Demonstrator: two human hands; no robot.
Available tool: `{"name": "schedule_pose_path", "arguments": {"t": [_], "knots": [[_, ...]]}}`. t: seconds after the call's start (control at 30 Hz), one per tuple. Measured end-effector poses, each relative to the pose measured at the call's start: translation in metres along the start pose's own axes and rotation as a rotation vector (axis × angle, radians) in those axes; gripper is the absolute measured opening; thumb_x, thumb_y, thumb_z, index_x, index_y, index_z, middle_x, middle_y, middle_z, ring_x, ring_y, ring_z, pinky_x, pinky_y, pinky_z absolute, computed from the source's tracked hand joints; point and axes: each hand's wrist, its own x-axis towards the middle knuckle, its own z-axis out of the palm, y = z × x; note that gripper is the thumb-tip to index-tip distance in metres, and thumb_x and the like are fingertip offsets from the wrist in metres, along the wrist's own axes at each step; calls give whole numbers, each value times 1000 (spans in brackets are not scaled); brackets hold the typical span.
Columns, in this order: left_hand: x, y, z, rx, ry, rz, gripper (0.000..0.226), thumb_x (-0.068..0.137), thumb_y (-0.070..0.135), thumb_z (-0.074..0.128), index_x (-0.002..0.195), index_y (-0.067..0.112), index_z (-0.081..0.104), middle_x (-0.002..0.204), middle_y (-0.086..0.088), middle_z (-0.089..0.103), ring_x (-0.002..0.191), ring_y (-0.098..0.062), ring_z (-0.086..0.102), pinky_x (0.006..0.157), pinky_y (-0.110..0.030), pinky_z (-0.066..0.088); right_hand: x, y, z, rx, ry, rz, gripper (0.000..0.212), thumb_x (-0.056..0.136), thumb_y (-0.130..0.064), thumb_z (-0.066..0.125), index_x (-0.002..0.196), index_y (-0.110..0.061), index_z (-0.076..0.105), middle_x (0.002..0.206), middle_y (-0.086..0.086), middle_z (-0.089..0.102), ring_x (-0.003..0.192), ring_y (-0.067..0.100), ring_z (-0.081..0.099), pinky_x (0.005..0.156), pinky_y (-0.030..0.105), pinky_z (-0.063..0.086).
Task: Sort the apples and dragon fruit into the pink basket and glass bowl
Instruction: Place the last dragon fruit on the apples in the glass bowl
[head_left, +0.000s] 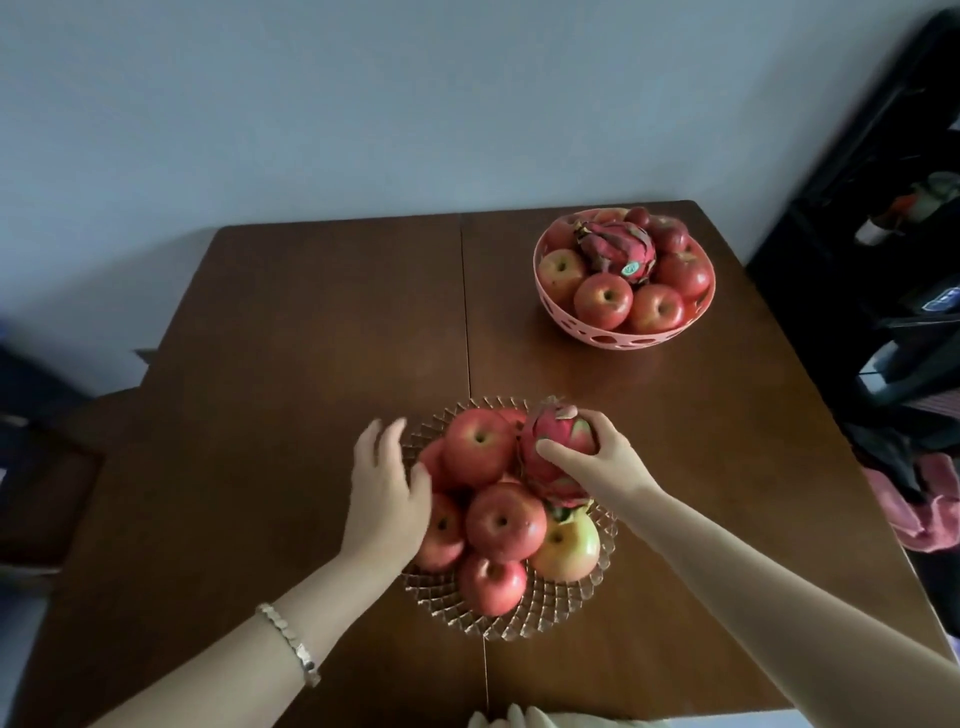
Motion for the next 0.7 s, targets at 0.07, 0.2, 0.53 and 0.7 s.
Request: {"name": "schedule_pose_path", "arguments": {"t": [0.07,0.2,0.53,0.7], "knots": [[0,17,2,59,-107,198,52,97,30,44,146,24,27,158,1,6,147,-18,7,118,-35,15,5,0,4,-136,25,-7,60,73,-46,70,126,-30,46,115,4,39,109,25,50,96,39,49],[-1,31,19,320,-406,243,75,90,57,40,149,35,1,156,10,-23,145,-23,-20,118,-45,3,12,-11,-10,-269,-90,-161,58,73,-37,73,124,-25,49,119,1,45,103,16,51,87,28,49],[6,31,21,423,-507,224,109,75,68,55,147,28,-17,150,9,-37,141,-28,-29,118,-47,4,12,-12,-16,-494,-280,-141,72,68,-49,74,126,-33,36,123,0,41,114,19,46,94,32,47],[7,28,21,338,-436,220,99,78,65,54,149,31,-7,155,6,-27,145,-26,-19,118,-48,4,15,-21,-24,-403,-327,-87,77,77,-67,50,139,-25,33,140,2,38,127,20,38,104,33,35]]}}
